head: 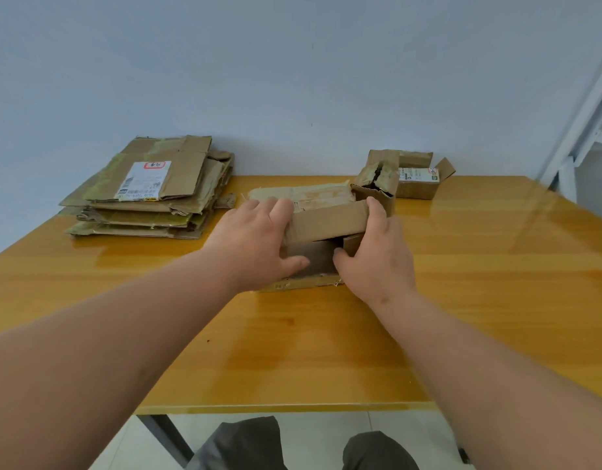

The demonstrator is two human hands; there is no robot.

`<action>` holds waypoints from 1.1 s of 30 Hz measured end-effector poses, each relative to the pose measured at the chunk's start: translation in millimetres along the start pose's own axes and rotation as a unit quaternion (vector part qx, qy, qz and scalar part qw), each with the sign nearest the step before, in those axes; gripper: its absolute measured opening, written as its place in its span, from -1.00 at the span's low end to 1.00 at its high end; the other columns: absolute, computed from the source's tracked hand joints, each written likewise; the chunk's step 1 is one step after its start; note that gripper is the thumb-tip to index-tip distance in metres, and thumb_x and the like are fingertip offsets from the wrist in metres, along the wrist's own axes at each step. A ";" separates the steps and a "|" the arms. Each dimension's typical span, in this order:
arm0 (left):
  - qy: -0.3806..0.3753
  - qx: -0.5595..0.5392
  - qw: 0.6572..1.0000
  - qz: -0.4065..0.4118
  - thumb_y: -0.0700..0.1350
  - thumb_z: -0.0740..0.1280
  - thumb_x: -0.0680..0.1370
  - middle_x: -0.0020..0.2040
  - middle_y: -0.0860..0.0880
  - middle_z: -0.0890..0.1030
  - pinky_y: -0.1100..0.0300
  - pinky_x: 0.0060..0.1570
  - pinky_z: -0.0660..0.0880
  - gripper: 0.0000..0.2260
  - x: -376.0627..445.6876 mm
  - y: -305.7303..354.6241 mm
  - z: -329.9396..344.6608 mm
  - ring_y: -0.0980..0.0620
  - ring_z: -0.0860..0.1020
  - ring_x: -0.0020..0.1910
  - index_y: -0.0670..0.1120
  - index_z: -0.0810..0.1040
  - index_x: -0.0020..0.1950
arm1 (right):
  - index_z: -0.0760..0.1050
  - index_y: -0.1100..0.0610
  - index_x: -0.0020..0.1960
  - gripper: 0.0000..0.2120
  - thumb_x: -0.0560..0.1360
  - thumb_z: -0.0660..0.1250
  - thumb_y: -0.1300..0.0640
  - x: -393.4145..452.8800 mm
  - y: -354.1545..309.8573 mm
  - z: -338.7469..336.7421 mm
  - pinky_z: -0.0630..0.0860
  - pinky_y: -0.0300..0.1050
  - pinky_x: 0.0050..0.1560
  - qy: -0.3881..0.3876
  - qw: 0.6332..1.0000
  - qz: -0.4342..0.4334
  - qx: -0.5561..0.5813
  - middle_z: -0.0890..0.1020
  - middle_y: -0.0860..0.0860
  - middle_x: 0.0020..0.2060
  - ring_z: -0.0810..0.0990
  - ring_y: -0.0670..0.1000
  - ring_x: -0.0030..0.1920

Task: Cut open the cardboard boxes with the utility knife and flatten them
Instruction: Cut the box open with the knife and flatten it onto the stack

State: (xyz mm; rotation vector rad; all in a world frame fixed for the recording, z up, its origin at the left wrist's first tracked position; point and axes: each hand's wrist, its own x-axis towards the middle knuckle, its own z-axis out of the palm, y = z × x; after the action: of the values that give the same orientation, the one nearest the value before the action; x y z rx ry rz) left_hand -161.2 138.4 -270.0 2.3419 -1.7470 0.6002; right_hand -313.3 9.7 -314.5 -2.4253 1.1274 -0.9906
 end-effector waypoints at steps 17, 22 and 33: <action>-0.108 -0.111 0.987 -0.055 0.01 0.43 0.33 0.29 0.01 0.25 0.03 0.21 0.31 -0.29 1.3 -4.6 5.2 -0.04 0.17 0.26 0.08 0.13 0.37 | 0.50 -0.03 0.22 -0.61 0.51 0.25 0.34 5.9 28.2 -37.6 0.61 0.17 -0.02 -0.133 0.900 0.236 0.343 0.54 0.06 0.07 0.53 0.13 0.06; -0.182 -0.161 0.966 -0.082 -0.28 0.40 0.36 0.53 0.20 -0.05 -0.21 0.43 0.11 -0.07 -6.3 -24.8 -4.8 -0.09 -0.09 0.52 0.30 -0.02 0.50 | 0.54 -0.05 -0.04 -0.93 0.58 0.34 0.11 -0.1 11.8 -30.0 0.48 0.26 0.25 -0.155 0.854 0.265 0.420 0.61 0.07 0.09 0.55 0.14 0.15; -0.215 -0.121 0.965 -0.087 -0.41 0.22 0.45 0.50 -0.01 0.25 0.33 -0.47 0.44 0.06 -23.6 -60.2 -15.1 0.13 0.52 -0.19 0.70 -0.28 0.20 | 0.47 0.22 0.01 -0.85 0.57 0.24 0.13 -3.1 -15.3 -24.0 0.56 0.11 0.03 -0.223 0.893 0.217 0.326 0.55 0.20 -0.04 0.56 0.15 -0.01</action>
State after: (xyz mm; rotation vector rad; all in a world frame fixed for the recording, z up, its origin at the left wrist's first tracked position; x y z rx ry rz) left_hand -113.3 183.0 -259.3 2.5373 -1.6215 -0.1575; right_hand -322.8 22.7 -290.8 -1.6374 0.9111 -0.5063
